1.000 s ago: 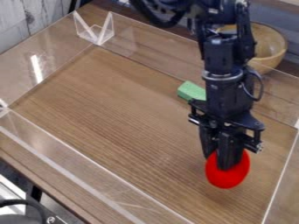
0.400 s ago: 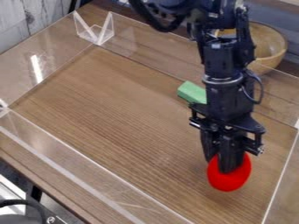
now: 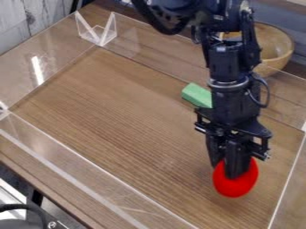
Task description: Move the red object to the right side of the table
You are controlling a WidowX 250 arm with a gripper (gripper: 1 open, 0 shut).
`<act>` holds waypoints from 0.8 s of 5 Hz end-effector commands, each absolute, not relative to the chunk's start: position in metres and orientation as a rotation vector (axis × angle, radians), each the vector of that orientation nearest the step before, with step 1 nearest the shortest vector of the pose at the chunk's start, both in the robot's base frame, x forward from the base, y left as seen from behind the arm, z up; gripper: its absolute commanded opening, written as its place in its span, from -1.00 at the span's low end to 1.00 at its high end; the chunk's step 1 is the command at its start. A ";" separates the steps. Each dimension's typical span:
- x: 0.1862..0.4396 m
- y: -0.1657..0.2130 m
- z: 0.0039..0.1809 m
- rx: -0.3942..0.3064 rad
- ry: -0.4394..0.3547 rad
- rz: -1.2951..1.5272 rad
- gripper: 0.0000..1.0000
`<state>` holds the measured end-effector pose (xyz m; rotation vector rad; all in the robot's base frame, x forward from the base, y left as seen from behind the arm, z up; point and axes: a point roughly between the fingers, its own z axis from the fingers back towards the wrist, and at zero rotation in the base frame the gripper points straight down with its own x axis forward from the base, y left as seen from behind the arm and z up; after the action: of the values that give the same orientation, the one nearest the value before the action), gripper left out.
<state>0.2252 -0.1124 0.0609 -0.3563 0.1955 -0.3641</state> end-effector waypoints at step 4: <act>0.228 -0.115 0.066 -0.379 0.171 -0.372 -1.00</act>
<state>0.2243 -0.1144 0.0599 -0.3741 0.1955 -0.3660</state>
